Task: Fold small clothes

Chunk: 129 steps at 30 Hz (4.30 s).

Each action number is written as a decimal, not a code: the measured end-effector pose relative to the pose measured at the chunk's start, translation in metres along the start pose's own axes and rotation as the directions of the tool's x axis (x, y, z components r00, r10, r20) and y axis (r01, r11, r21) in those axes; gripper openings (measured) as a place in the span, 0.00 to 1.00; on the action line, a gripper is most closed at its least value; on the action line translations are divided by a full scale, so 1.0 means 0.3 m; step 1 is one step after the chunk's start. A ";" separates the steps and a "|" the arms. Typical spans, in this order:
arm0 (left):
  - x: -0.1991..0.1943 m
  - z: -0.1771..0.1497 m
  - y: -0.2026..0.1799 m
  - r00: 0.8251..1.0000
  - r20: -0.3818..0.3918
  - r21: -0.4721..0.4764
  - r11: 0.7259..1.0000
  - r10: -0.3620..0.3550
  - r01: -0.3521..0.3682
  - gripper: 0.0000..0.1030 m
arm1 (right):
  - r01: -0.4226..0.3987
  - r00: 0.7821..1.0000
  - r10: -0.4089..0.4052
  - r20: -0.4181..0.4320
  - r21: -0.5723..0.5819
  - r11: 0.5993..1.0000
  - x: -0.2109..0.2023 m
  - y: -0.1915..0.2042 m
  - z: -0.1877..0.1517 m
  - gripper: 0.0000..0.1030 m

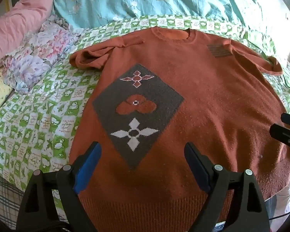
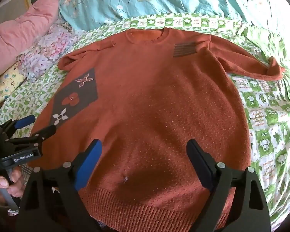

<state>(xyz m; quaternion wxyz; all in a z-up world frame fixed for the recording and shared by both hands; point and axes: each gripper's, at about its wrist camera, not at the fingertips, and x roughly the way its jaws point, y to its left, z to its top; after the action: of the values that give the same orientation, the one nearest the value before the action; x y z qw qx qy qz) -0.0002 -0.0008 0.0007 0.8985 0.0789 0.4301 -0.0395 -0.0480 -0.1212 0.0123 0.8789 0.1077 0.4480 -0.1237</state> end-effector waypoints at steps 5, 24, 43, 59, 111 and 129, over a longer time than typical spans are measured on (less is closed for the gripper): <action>-0.004 0.009 -0.014 1.000 -0.004 -0.001 1.000 -0.014 0.014 0.86 | 0.002 1.000 -0.002 -0.002 0.004 1.000 0.003 -0.015 0.010 0.87; -0.006 0.012 -0.001 0.999 -0.022 -0.004 0.999 -0.037 0.037 0.86 | -0.039 0.999 0.039 0.023 0.006 0.999 0.012 -0.006 0.013 0.87; 0.036 0.026 -0.001 0.999 -0.046 0.019 1.000 -0.019 0.020 0.86 | -0.009 0.999 0.008 -0.045 -0.010 1.000 0.027 -0.011 0.022 0.87; 0.121 0.110 0.003 0.997 -0.068 0.005 0.999 -0.037 0.037 0.86 | -0.091 0.996 0.093 -0.004 0.137 0.986 0.034 -0.164 0.081 0.82; 0.386 0.434 0.032 0.988 -0.105 -0.088 0.991 -0.110 0.101 0.86 | -0.450 0.887 0.369 0.277 0.338 0.827 0.224 -0.669 0.761 0.07; 0.454 0.467 0.213 0.946 -0.065 -0.245 0.924 -0.317 0.293 0.87 | -0.586 0.786 0.617 -0.039 0.271 0.763 0.734 0.040 0.775 0.08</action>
<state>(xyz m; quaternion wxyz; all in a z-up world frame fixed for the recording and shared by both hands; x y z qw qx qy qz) 0.2015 0.0370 -0.0120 0.8609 -0.0927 0.4846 -0.1245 0.2577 -0.2061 -0.0324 0.8218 0.3608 0.4250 0.1179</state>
